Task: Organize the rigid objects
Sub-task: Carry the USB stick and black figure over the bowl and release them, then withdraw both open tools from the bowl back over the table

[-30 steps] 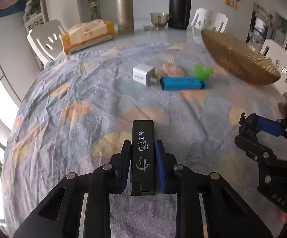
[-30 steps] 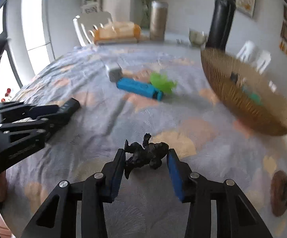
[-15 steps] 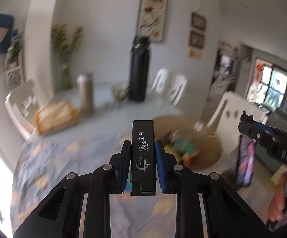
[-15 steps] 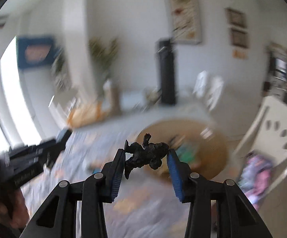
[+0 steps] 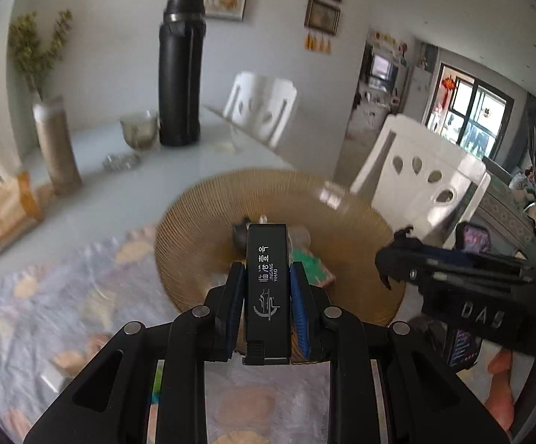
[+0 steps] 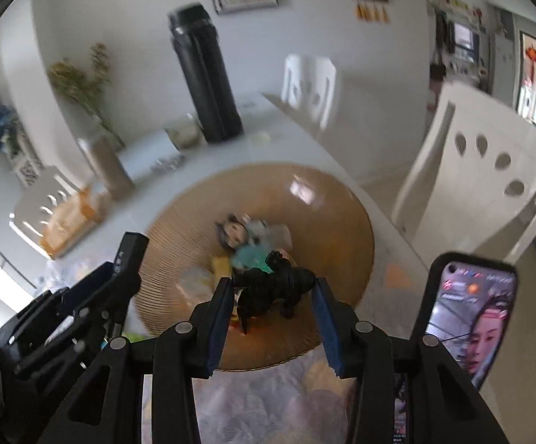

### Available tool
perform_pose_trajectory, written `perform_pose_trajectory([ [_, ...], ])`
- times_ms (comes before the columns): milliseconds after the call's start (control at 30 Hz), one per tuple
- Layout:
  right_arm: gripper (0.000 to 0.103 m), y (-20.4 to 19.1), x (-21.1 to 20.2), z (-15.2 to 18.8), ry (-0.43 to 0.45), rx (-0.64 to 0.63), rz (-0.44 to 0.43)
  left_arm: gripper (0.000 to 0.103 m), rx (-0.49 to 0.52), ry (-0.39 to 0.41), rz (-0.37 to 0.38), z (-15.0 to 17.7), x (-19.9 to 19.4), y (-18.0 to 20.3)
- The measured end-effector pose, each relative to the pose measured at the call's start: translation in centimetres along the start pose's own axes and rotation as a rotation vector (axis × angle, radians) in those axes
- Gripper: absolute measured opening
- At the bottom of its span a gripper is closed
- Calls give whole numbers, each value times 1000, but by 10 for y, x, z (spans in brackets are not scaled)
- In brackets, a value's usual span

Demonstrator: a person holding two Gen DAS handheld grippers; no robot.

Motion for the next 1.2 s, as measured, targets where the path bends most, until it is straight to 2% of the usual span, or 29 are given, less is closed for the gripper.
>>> perform_pose_trajectory([
  [33, 42, 3, 2, -2, -6, 3, -3, 23, -13, -26, 29, 2, 5, 0],
  [67, 43, 6, 4, -4, -18, 1, 3, 33, -36, -45, 47, 2, 6, -3],
  [100, 49, 7, 4, -4, -18, 0, 10, 39, -55, -51, 54, 2, 5, -7],
  [133, 56, 8, 1, -5, -9, -4, 16, 40, -77, -41, 58, 1, 1, -13],
  [200, 61, 5, -10, -5, 28, -18, 21, 40, -96, -10, 51, 0, -13, -26],
  [333, 65, -14, -25, -2, 61, -64, -8, 42, -107, 34, 19, 4, -46, -55],
  [400, 65, -32, -30, 5, 57, -91, -39, 53, -128, 55, -16, 13, -66, -73],
  [433, 65, -41, -31, 9, 55, -101, -56, 67, -147, 68, -35, 17, -76, -85],
  [467, 65, -57, -33, 16, 45, -122, -93, 73, -167, 89, -55, 21, -86, -96],
  [533, 65, -82, -32, 28, 24, -167, -146, 73, -204, 126, -108, 36, -108, -123],
  [600, 65, -114, -25, 47, -13, -240, -188, 73, -230, 121, -140, 51, -118, -144],
  [700, 66, -148, -10, 79, -50, -311, -215, 73, -294, 79, -208, 85, -122, -177],
  [800, 66, -170, 17, 114, -98, -363, -253, 73, -349, 10, -283, 125, -109, -206],
  [867, 66, -175, 35, 132, -107, -400, -241, 73, -360, -31, -339, 148, -95, -219],
  [967, 66, -169, 66, 155, -111, -455, -172, 73, -369, -80, -365, 170, -77, -227],
  [1000, 66, -163, 74, 160, -128, -447, -160, 73, -373, -122, -371, 175, -70, -228],
  [1067, 66, -150, 90, 164, -205, -389, -151, 73, -360, -127, -336, 171, -63, -222],
  [1200, 69, -131, 94, 154, -217, -264, -222, 73, -288, -150, -369, 172, -57, -211],
])
Point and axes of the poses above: each gripper's, at about its wrist camera, not at the fingertips, and x roughly the way its jaws point, y to its right, z to its underside, the point moved 7 cm from there along x, roughly the way its jaws point, and after that the axes turned 15 degrees about -z, right-handed, at the moved point
